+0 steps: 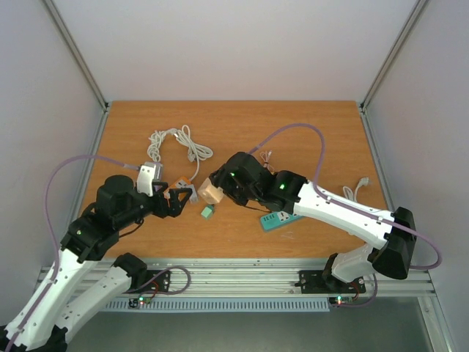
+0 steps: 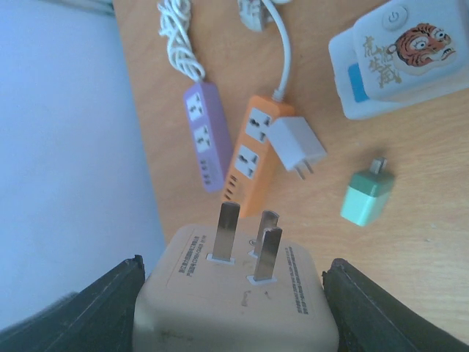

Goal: Insert the plug

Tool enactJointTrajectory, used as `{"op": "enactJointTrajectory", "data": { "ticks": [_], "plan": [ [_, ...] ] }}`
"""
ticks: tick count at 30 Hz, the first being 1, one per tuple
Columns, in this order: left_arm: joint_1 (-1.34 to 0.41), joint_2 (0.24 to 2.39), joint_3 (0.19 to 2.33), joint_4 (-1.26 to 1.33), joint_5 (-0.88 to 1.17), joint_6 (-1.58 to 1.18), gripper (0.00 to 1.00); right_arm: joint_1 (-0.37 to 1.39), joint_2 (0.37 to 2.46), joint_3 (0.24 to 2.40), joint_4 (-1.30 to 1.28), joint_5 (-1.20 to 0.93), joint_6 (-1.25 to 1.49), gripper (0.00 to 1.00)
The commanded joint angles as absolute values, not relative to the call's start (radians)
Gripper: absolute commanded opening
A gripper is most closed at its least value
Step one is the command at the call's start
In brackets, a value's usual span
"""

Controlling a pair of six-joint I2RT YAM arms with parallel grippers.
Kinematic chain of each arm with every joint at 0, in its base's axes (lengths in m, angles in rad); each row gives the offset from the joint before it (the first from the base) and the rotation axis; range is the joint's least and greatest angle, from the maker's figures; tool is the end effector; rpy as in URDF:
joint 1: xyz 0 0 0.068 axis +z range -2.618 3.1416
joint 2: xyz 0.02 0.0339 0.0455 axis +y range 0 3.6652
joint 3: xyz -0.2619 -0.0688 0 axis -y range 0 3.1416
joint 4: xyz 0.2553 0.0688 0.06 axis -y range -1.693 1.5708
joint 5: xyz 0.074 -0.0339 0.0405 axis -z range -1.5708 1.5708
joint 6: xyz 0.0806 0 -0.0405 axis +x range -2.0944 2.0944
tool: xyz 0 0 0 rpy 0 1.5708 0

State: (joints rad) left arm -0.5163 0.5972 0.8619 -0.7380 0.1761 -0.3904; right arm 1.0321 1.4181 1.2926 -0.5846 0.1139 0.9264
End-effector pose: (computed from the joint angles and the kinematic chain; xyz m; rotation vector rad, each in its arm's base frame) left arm 0.1414 -0.0965 0.3156 0.2471 2.1050 -0.7347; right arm 0.1914 0.3024 0.2995 -0.0651 2.4387 0.8517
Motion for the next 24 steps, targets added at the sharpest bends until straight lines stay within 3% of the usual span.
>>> {"op": "enactJointTrajectory", "data": {
  "ticks": [1, 7, 13, 24],
  "plan": [
    [-0.511, 0.606, 0.831, -0.596, 0.35, -0.402, 0.99, 1.028, 1.395, 1.285, -0.494, 0.216, 1.108, 0.51],
    [-0.511, 0.677, 0.792, -0.494, 0.499, -0.477, 0.97, 1.032, 1.384, 1.255, -0.456, 0.247, 1.215, 0.5],
    [-0.512, 0.707, 0.738, -0.422, 0.4, -0.658, 0.87, 1.032, 1.392, 1.225, -0.411, 0.217, 1.262, 0.51],
    [-0.514, 0.746, 0.706, -0.339, 0.478, -0.728, 0.87, 1.032, 1.412, 1.223, -0.378, 0.171, 1.29, 0.54]
  ]
}}
